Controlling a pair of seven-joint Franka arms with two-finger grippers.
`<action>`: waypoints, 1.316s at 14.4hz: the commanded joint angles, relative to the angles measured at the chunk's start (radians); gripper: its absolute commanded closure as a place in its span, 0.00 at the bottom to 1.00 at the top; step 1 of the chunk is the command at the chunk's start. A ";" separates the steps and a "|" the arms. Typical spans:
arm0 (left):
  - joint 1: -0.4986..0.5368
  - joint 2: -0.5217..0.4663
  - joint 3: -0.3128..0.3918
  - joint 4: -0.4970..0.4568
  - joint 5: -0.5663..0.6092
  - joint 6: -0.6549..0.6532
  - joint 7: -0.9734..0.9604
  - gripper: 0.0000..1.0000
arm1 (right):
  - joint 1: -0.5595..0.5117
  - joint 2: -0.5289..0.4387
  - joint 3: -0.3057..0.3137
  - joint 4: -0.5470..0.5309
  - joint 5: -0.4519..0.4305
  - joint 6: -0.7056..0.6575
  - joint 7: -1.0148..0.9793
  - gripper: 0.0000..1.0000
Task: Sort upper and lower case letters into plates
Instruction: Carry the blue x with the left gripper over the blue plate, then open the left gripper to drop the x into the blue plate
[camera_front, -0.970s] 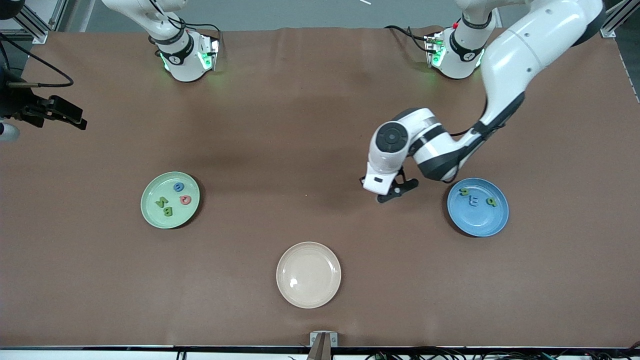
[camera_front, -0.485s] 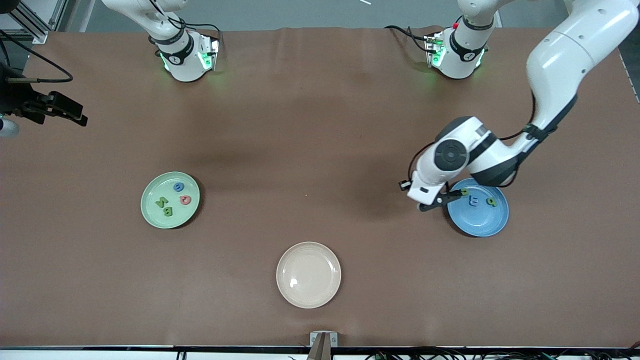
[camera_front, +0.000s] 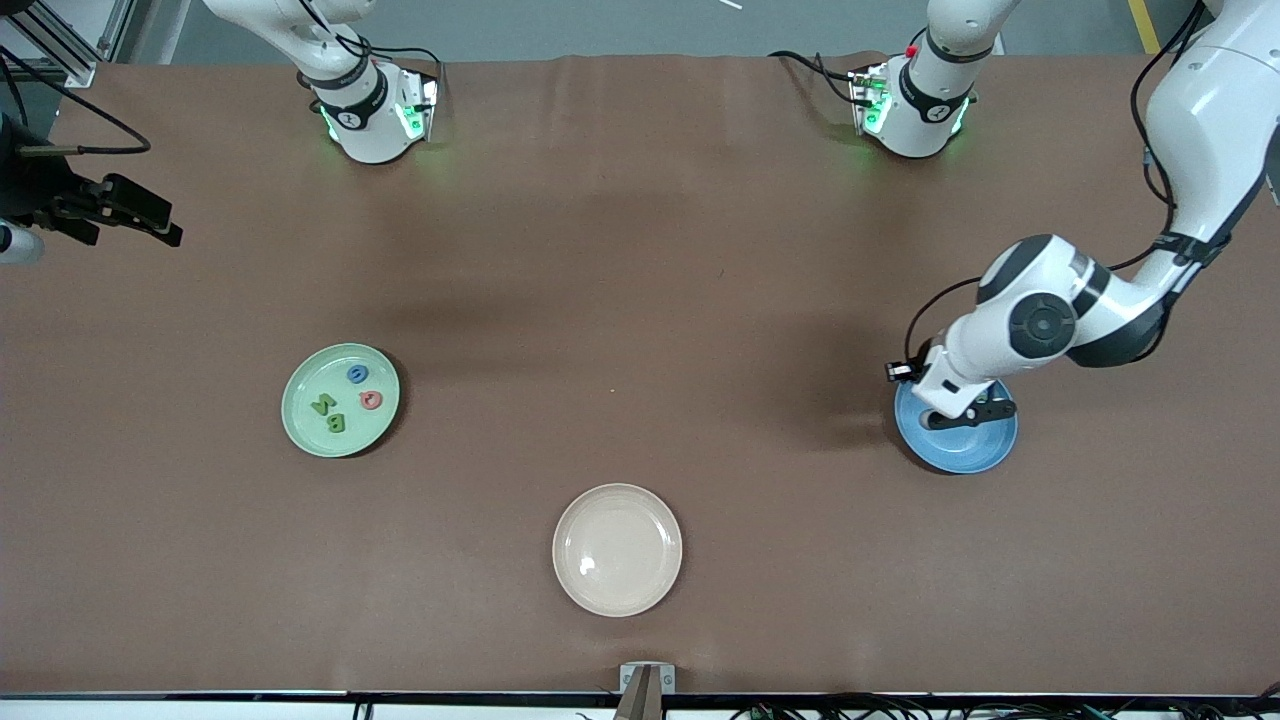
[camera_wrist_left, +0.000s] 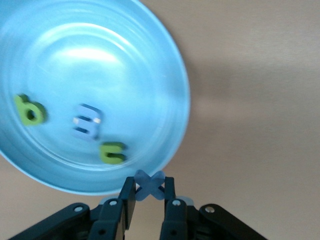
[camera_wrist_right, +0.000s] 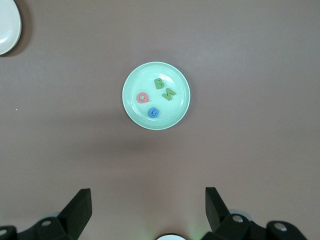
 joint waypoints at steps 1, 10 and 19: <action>0.037 -0.019 -0.016 -0.013 0.015 0.009 0.084 0.97 | -0.003 -0.038 -0.009 -0.042 0.002 0.022 -0.036 0.00; 0.049 0.016 0.005 0.058 0.210 0.034 0.189 0.98 | 0.005 -0.039 0.000 -0.044 -0.047 0.013 0.009 0.00; 0.018 0.036 0.099 0.055 0.221 0.159 0.201 0.98 | 0.002 -0.038 -0.003 -0.044 -0.027 0.045 -0.008 0.00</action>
